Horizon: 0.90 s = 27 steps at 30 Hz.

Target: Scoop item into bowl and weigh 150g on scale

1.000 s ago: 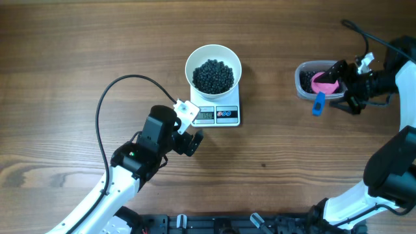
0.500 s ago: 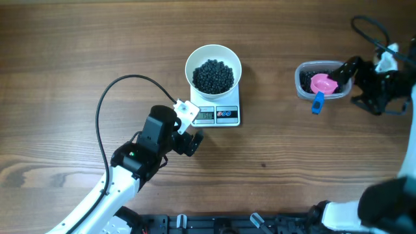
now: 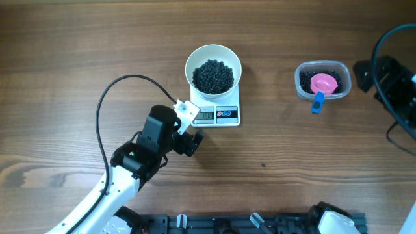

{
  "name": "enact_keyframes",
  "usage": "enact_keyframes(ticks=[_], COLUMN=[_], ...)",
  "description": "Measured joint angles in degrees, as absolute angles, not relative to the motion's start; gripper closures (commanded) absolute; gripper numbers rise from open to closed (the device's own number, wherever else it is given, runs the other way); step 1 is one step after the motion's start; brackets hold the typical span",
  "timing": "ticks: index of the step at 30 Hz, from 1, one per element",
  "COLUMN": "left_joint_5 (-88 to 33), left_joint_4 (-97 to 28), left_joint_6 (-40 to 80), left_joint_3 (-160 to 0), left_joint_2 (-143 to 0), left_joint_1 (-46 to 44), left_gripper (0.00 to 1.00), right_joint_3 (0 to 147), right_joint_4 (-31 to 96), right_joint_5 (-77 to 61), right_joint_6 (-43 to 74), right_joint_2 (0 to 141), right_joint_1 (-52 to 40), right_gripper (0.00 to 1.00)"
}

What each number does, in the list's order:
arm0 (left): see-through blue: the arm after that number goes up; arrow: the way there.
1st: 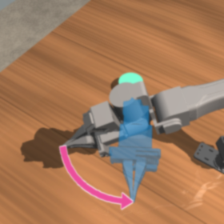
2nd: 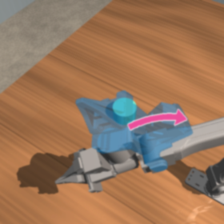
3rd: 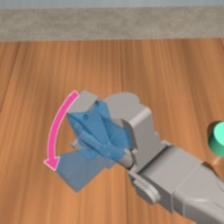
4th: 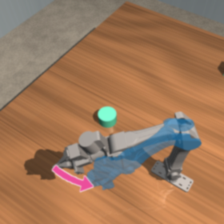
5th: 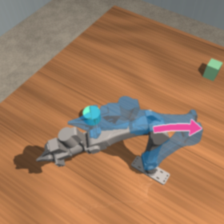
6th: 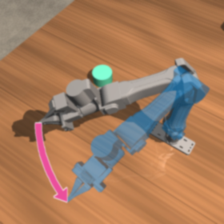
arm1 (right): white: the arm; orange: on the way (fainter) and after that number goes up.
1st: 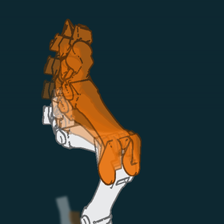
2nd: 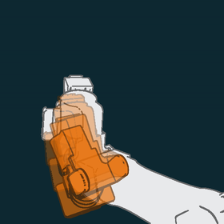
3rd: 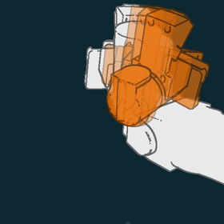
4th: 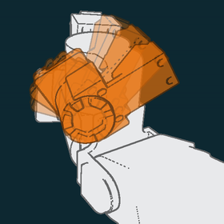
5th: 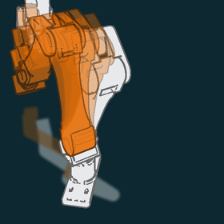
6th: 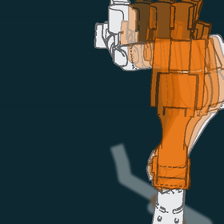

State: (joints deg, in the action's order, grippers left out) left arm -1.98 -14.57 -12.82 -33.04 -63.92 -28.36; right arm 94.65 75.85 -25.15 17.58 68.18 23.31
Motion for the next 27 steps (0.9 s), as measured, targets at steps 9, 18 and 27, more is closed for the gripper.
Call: enact_keyframes(ticks=[9, 18, 27], left_joint_5=[-2.00, -1.98, -1.98], left_joint_4=[-14.57, -14.59, -14.57], left_joint_6=[-12.82, -12.82, -12.82], left_joint_3=[-33.04, -33.04, -33.04], left_joint_2=[-63.92, -63.92, -63.92], left_joint_1=[-28.36, -28.36, -28.36], left_gripper=[0.00, 0.00, 0.00], right_joint_3=[94.65, 94.65, 79.13], right_joint_4=[78.11, 69.30, 44.40], right_joint_5=[-17.78, -10.15, -4.32], right_joint_6=[17.98, 17.96, 18.00], right_joint_2=[68.14, 66.81, 54.48], right_joint_1=[23.31, 23.31, 17.69], right_gripper=[0.00, 0.00, 0.00])
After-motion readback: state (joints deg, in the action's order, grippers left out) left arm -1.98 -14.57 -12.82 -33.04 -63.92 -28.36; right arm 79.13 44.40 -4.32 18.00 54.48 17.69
